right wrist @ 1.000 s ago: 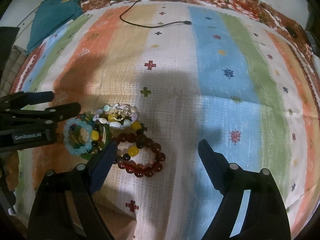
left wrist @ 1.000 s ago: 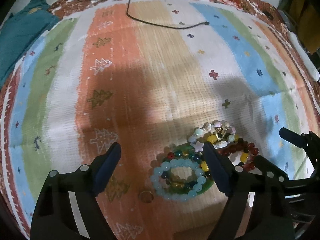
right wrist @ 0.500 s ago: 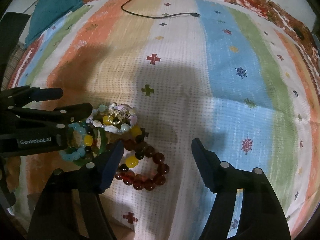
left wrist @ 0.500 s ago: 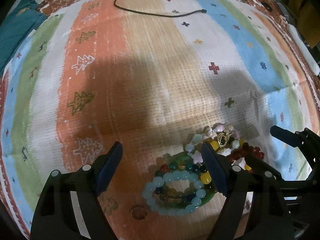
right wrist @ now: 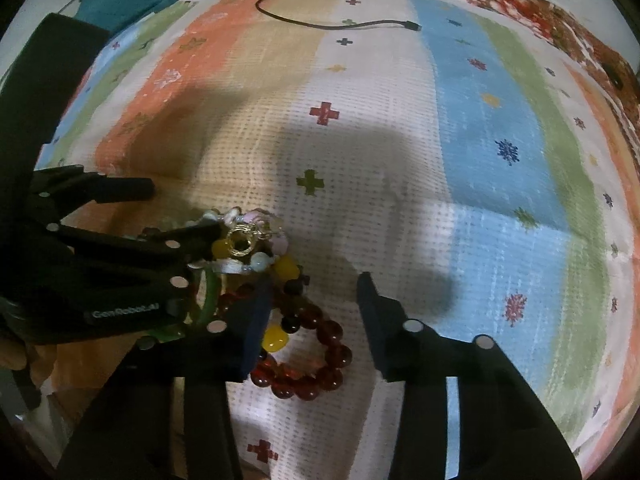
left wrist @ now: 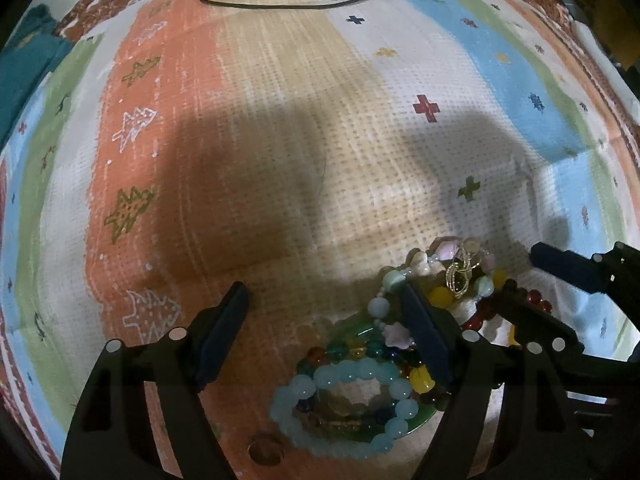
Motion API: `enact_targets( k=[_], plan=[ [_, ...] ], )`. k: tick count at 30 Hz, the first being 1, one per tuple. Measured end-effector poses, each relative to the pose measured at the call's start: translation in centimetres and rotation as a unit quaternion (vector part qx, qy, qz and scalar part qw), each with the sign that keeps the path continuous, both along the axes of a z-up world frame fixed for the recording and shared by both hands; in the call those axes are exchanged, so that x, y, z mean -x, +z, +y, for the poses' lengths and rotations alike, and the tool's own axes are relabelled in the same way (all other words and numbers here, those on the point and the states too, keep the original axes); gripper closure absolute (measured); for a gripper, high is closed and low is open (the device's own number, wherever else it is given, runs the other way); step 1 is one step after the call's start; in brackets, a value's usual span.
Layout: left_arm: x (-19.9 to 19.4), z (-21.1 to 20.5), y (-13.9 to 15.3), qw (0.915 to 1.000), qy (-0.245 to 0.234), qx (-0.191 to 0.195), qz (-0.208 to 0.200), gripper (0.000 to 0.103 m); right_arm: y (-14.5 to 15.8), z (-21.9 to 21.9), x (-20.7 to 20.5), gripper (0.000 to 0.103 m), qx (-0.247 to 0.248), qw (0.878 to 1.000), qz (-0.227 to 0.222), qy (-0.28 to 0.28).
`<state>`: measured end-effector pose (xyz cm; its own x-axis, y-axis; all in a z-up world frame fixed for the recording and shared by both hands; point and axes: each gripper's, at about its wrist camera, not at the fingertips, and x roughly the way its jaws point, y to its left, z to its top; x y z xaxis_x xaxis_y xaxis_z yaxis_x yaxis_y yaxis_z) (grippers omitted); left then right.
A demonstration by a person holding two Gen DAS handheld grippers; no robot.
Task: Organize jewelry
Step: 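Grasp the black-and-yellow bracelet with the right gripper while the left grasps the white bead bracelet, then lift both held bracelets and carry them toward the silver tin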
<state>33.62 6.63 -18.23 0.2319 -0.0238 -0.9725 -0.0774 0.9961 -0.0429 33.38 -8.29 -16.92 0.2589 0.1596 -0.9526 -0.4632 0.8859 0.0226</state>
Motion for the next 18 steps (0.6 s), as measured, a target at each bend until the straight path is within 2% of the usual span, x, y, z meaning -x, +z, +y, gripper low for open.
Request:
enact_targets(
  k=[1,4,6,9,14,18],
  plan=[
    [0.0,0.1,0.0,1.0,0.0,0.001,-0.001,0.032,-0.1,0.0,0.0,0.066,-0.002,1.0,0.002,0.0],
    [0.0,0.5,0.1,1.0,0.003,-0.001,0.0,0.05,-0.3,0.0,-0.1,0.068,-0.009,1.0,0.009,0.002],
    [-0.1,0.8,0.3,1.0,0.007,0.0,-0.001,0.073,-0.4,-0.2,-0.1,0.074,-0.019,1.0,0.017,0.001],
    [-0.2,1.6,0.3,0.9999,0.013,-0.004,-0.002,0.093,-0.5,0.0,-0.2,0.081,-0.028,0.999,0.023,0.002],
    [-0.2,2.3,0.3,0.9999,0.012,-0.002,-0.007,0.094,-0.5,0.7,-0.2,0.091,-0.023,1.0,0.019,0.008],
    [0.1,2.3,0.2,0.9999,0.012,-0.005,-0.009,0.094,-0.6,0.8,-0.5,0.092,-0.025,0.999,0.021,0.009]
  ],
)
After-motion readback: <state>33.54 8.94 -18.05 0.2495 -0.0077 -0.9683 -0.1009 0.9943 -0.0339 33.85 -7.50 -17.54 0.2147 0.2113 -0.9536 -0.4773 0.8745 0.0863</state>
